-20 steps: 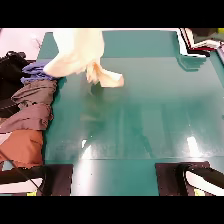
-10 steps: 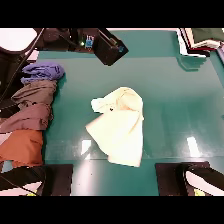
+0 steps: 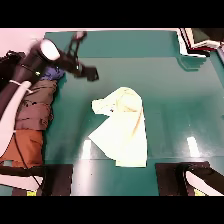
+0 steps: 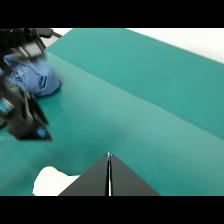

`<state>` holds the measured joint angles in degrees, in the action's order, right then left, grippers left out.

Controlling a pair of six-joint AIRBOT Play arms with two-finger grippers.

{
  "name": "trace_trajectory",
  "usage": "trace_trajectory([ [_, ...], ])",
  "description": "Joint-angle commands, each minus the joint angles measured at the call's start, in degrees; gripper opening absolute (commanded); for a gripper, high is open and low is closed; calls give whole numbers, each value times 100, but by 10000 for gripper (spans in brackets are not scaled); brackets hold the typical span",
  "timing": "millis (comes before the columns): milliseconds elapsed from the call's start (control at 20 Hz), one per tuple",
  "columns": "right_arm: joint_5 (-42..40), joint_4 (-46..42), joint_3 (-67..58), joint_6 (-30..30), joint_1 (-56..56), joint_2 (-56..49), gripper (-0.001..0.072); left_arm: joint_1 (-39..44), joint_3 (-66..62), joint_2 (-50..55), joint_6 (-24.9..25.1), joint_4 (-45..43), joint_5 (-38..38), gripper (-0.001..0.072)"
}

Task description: Fold the shirts.

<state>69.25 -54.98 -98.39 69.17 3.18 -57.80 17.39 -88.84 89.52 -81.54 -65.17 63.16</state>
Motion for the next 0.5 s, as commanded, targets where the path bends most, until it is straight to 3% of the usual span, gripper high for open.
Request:
trace_trajectory([
  [0, -35, 13, 203, 2, 2, 66, 13, -302, 935, 452, -94, 286, 79, 599],
  [400, -94, 254, 195, 2, -7, -28, 13, 109, 1397, 535, 59, 669, -466, 596],
  [450, -26, 251, 197, 0, -13, -31, 13, 131, 1397, 535, 57, 695, -466, 469],
])
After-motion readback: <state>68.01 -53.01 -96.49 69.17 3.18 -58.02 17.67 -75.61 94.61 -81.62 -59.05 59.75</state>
